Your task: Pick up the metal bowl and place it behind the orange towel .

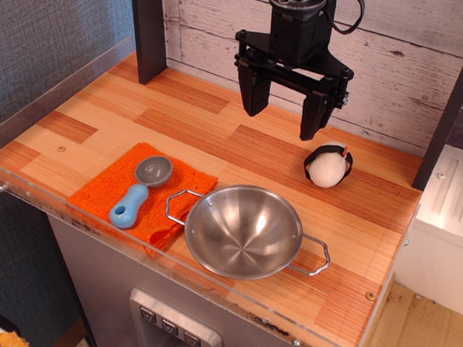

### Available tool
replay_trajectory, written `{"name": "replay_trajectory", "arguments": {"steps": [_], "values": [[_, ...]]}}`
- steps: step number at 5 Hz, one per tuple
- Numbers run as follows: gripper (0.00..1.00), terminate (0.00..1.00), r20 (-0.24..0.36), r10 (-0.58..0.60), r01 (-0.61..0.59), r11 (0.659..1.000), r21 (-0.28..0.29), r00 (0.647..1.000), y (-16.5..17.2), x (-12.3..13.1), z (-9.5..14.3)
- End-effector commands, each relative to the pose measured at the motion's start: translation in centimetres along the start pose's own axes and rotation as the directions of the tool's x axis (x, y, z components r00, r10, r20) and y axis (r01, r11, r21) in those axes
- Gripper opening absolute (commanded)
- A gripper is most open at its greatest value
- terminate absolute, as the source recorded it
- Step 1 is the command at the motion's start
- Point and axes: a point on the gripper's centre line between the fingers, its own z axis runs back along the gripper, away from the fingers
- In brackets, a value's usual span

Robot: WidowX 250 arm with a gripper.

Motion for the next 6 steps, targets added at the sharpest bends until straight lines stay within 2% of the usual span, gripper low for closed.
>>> {"name": "replay_trajectory", "arguments": {"steps": [1,3,4,5,6], "values": [[1.00,0.00,0.000,0.000,0.000,1.000,0.000,1.000,0.0,0.0,0.0],[1.00,0.00,-0.019,-0.013,0.013,1.000,-0.013,1.000,-3.2,-3.1,-2.6],[1.00,0.00,0.009,-0.043,0.042,0.999,0.023,0.999,-5.2,-4.7,-3.6],[1.00,0.00,0.016,-0.020,0.019,0.998,0.062,1.000,-6.3,-5.7,-5.0],[1.00,0.00,0.014,-0.022,0.021,0.998,0.064,1.000,-6.6,-5.9,-5.5]]}}
